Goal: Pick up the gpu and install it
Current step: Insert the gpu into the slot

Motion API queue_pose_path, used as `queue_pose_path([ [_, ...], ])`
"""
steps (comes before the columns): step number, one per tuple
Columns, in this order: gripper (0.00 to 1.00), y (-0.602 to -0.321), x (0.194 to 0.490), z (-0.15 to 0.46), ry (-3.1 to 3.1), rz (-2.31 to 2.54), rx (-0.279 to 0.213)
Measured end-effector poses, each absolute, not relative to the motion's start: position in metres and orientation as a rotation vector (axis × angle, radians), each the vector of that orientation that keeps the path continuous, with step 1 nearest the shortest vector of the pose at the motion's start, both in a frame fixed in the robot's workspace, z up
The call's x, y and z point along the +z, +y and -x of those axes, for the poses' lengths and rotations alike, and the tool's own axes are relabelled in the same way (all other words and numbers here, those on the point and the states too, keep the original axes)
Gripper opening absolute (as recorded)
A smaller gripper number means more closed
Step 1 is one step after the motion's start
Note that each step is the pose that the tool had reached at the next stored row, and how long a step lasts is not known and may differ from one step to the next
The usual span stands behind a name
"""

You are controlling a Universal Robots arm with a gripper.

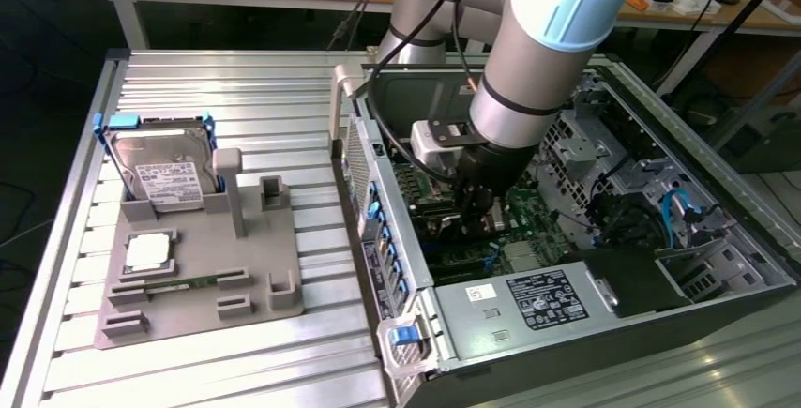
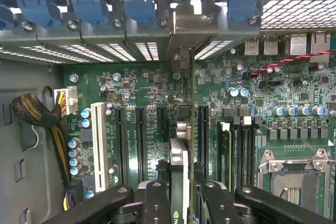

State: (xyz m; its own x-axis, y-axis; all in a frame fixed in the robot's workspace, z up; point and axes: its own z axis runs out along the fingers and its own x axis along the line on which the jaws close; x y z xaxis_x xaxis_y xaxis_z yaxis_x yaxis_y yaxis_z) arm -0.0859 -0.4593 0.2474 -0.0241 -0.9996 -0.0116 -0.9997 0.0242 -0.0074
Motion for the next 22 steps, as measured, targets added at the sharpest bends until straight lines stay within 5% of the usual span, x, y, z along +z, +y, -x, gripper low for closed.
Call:
queue_pose_path([
  [22,0.27,-0.459,0.27,0.082,2.239,2.185,0.005],
])
